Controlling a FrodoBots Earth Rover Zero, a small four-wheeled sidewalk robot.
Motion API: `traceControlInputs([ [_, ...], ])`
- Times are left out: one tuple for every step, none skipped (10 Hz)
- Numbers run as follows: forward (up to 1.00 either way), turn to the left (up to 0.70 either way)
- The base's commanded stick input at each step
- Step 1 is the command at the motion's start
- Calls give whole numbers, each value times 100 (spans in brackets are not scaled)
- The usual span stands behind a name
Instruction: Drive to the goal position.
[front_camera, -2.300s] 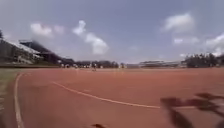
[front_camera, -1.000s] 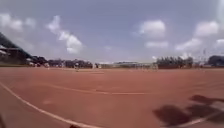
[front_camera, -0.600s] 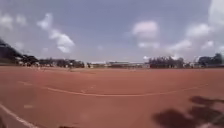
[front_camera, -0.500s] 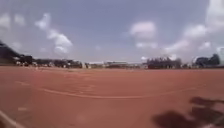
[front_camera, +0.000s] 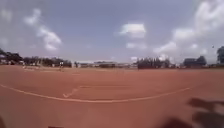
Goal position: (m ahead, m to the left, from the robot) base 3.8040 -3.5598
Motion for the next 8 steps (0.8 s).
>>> traceControlInputs([
  [70,-35],
  [70,-35],
  [70,-35],
  [70,-35],
  [70,-35],
  [70,-35],
  [70,-35],
  [70,-35],
])
